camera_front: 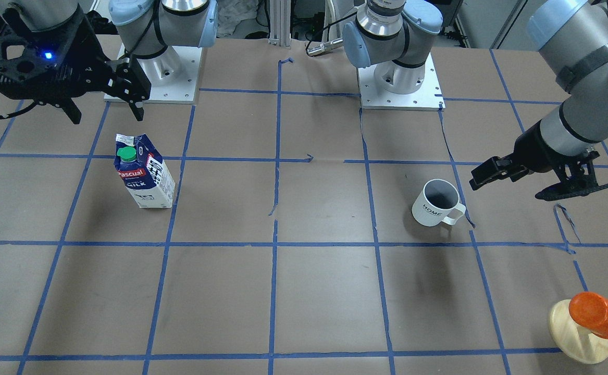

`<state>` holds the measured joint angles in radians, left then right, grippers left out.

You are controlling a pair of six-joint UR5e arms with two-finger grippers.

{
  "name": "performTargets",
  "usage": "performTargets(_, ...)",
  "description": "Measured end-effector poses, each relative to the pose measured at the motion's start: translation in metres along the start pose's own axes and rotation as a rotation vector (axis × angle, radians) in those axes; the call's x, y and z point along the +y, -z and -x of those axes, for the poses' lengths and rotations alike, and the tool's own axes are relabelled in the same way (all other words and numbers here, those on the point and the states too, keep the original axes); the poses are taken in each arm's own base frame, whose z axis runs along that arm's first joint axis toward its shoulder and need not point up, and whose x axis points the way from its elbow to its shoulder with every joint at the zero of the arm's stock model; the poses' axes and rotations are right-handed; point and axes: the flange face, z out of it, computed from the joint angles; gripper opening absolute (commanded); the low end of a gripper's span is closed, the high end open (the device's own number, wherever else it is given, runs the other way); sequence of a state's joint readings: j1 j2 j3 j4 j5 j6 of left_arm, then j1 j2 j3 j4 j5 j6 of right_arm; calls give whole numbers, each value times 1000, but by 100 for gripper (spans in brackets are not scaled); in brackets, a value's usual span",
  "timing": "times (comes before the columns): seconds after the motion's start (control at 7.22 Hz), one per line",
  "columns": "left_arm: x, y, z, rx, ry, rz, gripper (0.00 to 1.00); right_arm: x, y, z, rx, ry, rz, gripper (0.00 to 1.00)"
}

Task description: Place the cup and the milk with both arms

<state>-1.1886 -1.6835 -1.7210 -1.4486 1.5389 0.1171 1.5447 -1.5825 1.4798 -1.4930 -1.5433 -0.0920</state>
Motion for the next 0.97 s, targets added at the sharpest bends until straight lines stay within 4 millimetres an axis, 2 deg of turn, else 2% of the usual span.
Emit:
performTargets(0.28,-5,-11,10,3,19,18,100,0,-1,0,1,0,2,100)
performTargets(0.69,-13,-30,34,16,65,55,100,0,-3,-1,3,-1,7,100)
performTargets(0.97,-15,-35,41,18,77,66,100,0,-3,-1,4,-1,6,100)
